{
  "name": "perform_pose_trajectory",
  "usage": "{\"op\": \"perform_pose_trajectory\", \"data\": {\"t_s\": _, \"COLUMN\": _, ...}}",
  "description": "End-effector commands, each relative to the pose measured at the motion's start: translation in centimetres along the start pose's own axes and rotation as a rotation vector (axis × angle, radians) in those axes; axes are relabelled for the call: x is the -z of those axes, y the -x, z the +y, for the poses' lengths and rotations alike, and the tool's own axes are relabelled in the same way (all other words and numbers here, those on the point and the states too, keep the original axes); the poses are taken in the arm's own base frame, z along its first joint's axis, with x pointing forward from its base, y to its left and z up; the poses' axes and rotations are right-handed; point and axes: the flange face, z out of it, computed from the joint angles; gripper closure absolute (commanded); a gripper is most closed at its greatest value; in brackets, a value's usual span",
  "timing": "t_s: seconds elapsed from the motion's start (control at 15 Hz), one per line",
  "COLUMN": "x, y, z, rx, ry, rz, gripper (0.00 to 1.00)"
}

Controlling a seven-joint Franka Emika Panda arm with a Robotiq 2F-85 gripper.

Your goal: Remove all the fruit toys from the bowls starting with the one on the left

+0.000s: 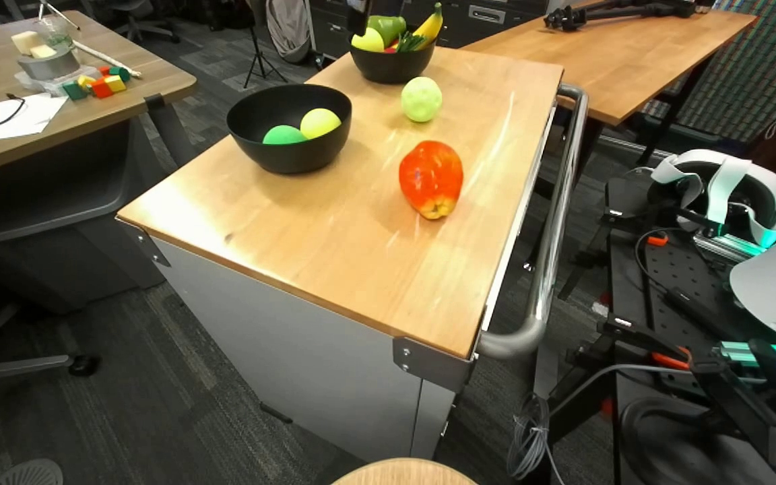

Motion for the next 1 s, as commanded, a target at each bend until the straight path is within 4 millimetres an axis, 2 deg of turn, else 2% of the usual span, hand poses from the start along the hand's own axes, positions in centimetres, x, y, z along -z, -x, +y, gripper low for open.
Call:
{"op": "perform_pose_trajectory", "data": {"t_s": 0.0, "x": 0.7, "y": -1.7, "z": -3.1, "rx": -0.025, "ry": -0.085, "rz": 0.044, "gripper": 0.00}}
{"op": "perform_pose_trajectory", "data": {"t_s": 0.13, "x": -0.6, "y": -2.8, "z": -4.0, "rx": -0.041, "ry": -0.101, "rz": 0.052, "gripper": 0.04}}
{"op": "perform_pose_trajectory", "data": {"t_s": 0.2, "x": -1.2, "y": -3.3, "z": -4.1, "rx": -0.046, "ry": -0.103, "rz": 0.058, "gripper": 0.15}}
{"op": "perform_pose_trajectory", "data": {"t_s": 0.4, "x": -3.3, "y": -5.0, "z": -4.2, "rx": -0.055, "ry": -0.093, "rz": 0.074, "gripper": 0.36}}
{"op": "perform_pose_trajectory", "data": {"t_s": 0.47, "x": -4.0, "y": -5.6, "z": -4.1, "rx": -0.060, "ry": -0.087, "rz": 0.073, "gripper": 0.40}}
{"op": "perform_pose_trajectory", "data": {"t_s": 0.53, "x": -4.6, "y": -6.1, "z": -4.0, "rx": -0.064, "ry": -0.085, "rz": 0.074, "gripper": 0.40}}
{"op": "perform_pose_trajectory", "data": {"t_s": 0.67, "x": -5.9, "y": -7.1, "z": -4.0, "rx": -0.067, "ry": -0.079, "rz": 0.075, "gripper": 0.26}}
{"op": "perform_pose_trajectory", "data": {"t_s": 0.93, "x": -8.4, "y": -8.0, "z": -3.3, "rx": -0.081, "ry": -0.063, "rz": 0.059, "gripper": 0.10}}
